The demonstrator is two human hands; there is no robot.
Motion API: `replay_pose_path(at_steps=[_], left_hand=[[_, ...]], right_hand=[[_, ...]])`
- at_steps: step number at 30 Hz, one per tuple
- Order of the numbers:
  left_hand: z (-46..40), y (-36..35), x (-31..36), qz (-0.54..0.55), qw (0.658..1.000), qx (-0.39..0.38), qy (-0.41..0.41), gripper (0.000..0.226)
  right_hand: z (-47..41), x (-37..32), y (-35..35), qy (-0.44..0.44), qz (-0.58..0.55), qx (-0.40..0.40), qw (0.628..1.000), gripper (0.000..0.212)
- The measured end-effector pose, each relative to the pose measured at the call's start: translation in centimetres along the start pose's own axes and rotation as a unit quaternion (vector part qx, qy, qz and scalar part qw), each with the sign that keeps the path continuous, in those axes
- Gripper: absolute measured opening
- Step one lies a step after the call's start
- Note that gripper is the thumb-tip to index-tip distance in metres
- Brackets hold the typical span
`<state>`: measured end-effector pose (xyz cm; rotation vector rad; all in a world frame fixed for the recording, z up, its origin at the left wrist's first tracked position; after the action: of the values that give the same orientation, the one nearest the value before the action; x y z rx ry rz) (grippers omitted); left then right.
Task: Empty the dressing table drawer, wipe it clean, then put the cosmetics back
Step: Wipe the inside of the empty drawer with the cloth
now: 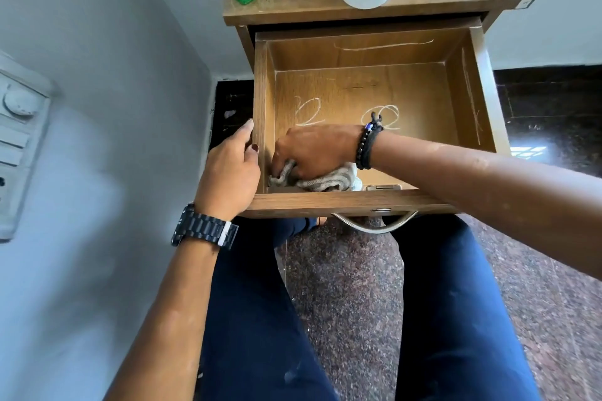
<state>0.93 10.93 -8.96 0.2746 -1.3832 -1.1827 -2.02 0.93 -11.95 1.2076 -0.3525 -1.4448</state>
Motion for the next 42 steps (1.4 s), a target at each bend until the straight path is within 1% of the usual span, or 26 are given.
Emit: replay_pose_path(at_steps=[3, 7, 9, 12, 14, 16, 18, 21, 23, 24, 27, 28, 30, 32, 35, 37, 38, 39, 42], left_hand=[[0.0, -0.2, 0.1, -0.005, 1.000, -0.009, -0.004, 0.047], [0.0, -0.4, -0.1, -0.010, 1.000, -0.018, -0.005, 0.047], [-0.1, -0.5, -0.1, -0.010, 1.000, -0.021, -0.005, 0.047], [0.0, -0.5, -0.1, -0.012, 1.000, -0.020, -0.004, 0.047], [-0.1, -0.5, -0.2, -0.010, 1.000, -0.019, -0.006, 0.047], [-0.3, -0.5, -0.4, -0.010, 1.000, -0.015, -0.011, 0.047], [-0.5, -0.5, -0.5, -0.006, 1.000, -0.011, -0.012, 0.047], [-0.5, -0.5, -0.7, -0.007, 1.000, -0.009, -0.007, 0.047], [-0.4, -0.4, -0.6, -0.008, 1.000, -0.007, -0.011, 0.047], [-0.4, -0.4, -0.5, -0.007, 1.000, -0.007, -0.013, 0.047], [-0.4, -0.5, -0.4, -0.015, 1.000, -0.013, -0.017, 0.048], [-0.4, -0.5, -0.4, -0.016, 1.000, -0.015, -0.019, 0.049], [-0.3, -0.6, -0.4, -0.019, 0.999, -0.019, -0.023, 0.050], [-0.3, -0.6, -0.4, -0.026, 0.999, -0.018, -0.023, 0.050], [-0.4, -0.5, -0.3, -0.029, 0.999, -0.018, -0.027, 0.050], [-0.4, -0.6, -0.4, -0.023, 0.999, -0.021, -0.026, 0.049], [-0.4, -0.6, -0.4, -0.018, 0.999, -0.022, -0.026, 0.049], [-0.4, -0.6, -0.5, -0.013, 0.999, -0.021, -0.025, 0.048], [-0.6, -0.5, -0.6, 0.003, 1.000, -0.016, -0.021, 0.047]], right_hand=[[0.1, 0.4, 0.1, 0.001, -0.003, -0.009, 1.000, 0.034], [1.6, 0.6, 0.1, -0.011, -0.036, -0.030, 0.999, 0.035], [2.7, 0.8, 0.2, -0.018, -0.037, -0.061, 0.997, 0.034], [4.7, 2.4, 0.1, -0.085, -0.001, -0.140, 0.987, 0.034], [5.7, 3.4, 0.0, -0.109, 0.000, -0.179, 0.978, 0.026], [6.4, 3.5, 0.2, -0.124, 0.001, -0.189, 0.974, 0.019], [5.9, 3.1, 0.4, -0.113, -0.007, -0.164, 0.980, 0.024], [3.2, 0.4, 0.9, -0.063, -0.066, -0.091, 0.992, 0.033], [1.3, -0.6, 1.1, -0.046, -0.053, -0.049, 0.996, 0.036], [0.8, -0.6, 1.1, -0.050, -0.049, -0.045, 0.997, 0.038], [1.4, 0.1, 0.7, -0.043, -0.098, -0.097, 0.989, 0.030], [2.0, 0.6, 0.6, -0.046, -0.097, -0.118, 0.987, 0.025], [3.2, 2.0, 0.5, -0.070, -0.049, -0.146, 0.986, 0.018], [4.6, 3.5, 0.4, -0.106, 0.002, -0.195, 0.975, 0.015], [6.5, 5.0, 0.1, -0.160, 0.035, -0.289, 0.943, 0.019], [6.7, 5.0, 0.0, -0.174, 0.042, -0.309, 0.934, 0.020], [6.2, 4.6, 0.0, -0.173, 0.038, -0.298, 0.938, 0.021], [5.4, 4.0, 0.1, -0.168, 0.026, -0.268, 0.948, 0.021], [1.4, 1.6, 0.6, -0.138, -0.057, -0.117, 0.982, 0.019]])
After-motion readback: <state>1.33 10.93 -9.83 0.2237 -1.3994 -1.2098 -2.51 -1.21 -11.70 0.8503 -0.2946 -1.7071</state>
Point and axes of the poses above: each hand's wrist, its own z-axis away from the middle knuckle, its own y-axis out of the back of the hand, x = y × z, the point moved 6 cm from there along -z, towards the middle knuckle, and after that the axes turned 4 degrees about z, right-handed, at the moved point
